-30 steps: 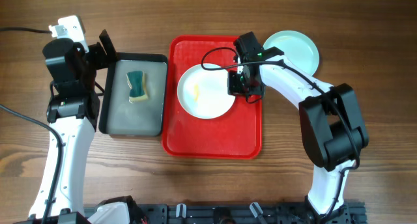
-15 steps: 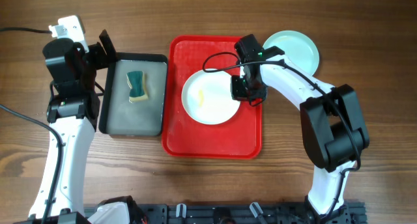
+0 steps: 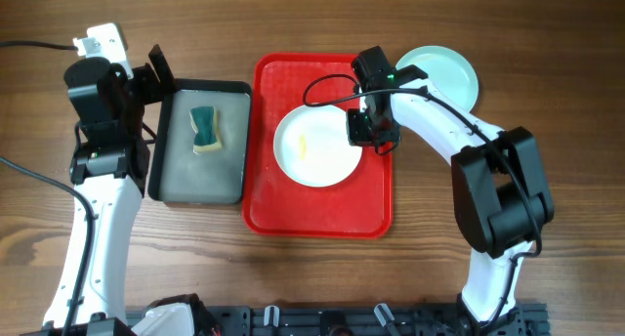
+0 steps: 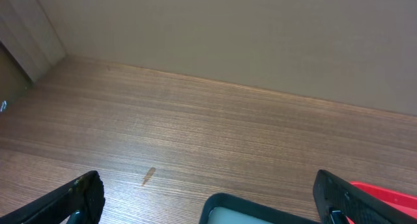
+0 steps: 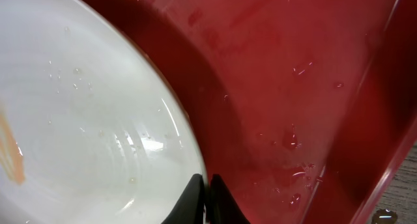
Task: Clean dirty plates on tray and stack at the side
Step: 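Drag the white plate toward the red tray center with the right gripper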
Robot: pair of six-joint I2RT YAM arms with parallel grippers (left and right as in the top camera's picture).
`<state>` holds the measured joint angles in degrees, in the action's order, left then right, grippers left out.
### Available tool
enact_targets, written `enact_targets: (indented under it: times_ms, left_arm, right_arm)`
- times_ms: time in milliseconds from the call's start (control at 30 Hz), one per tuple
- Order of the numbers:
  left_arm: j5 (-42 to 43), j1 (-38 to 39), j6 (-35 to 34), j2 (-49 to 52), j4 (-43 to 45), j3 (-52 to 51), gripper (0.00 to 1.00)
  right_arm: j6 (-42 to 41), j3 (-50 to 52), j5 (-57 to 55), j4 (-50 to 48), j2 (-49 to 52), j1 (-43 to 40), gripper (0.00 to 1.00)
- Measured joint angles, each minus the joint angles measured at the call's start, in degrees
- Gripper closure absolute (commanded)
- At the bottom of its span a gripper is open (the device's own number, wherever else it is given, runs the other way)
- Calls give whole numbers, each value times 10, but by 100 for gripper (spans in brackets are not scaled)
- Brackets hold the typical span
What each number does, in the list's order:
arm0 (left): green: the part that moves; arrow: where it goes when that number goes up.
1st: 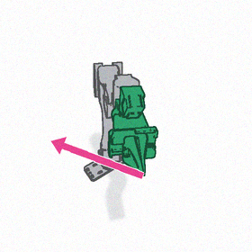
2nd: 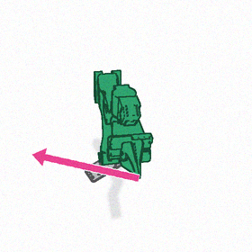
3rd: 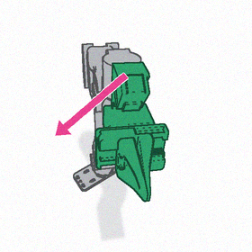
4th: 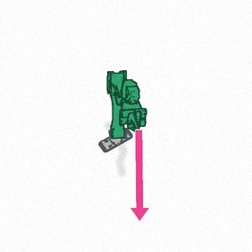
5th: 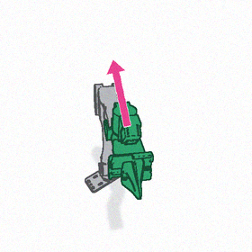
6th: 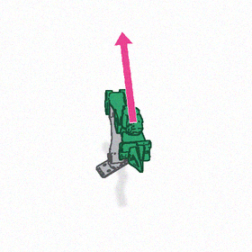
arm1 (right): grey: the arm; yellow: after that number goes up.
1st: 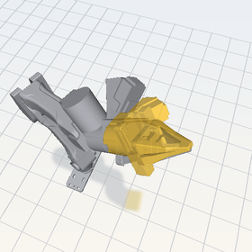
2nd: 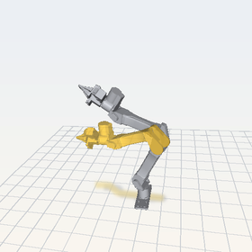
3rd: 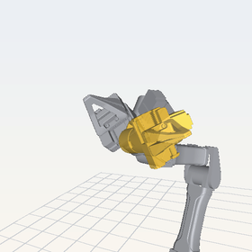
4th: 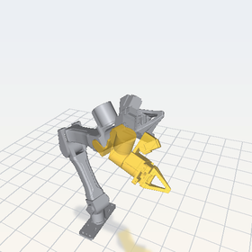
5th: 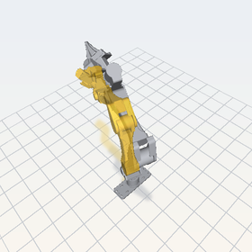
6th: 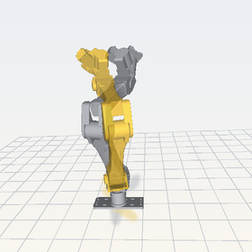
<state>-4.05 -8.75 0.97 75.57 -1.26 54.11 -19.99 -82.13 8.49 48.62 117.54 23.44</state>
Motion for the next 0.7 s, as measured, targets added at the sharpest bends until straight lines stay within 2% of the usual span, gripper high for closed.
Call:
enact_targets:
  times_ms: [467,500,533,600,700]
  left_arm:
    - [0,0,0,0,0,0,0]
    - [0,0,0,0,0,0,0]
    - [0,0,0,0,0,0,0]
    - [0,0,0,0,0,0,0]
    - [0,0,0,0,0,0,0]
  right_arm:
    - [0,-15,-18,44,0,-1,95]
    - [0,-19,-21,50,0,-1,91]
    - [0,-23,-22,53,0,-2,78]
    - [1,-31,-26,55,0,-3,62]
    - [4,-34,-29,56,0,-4,58]
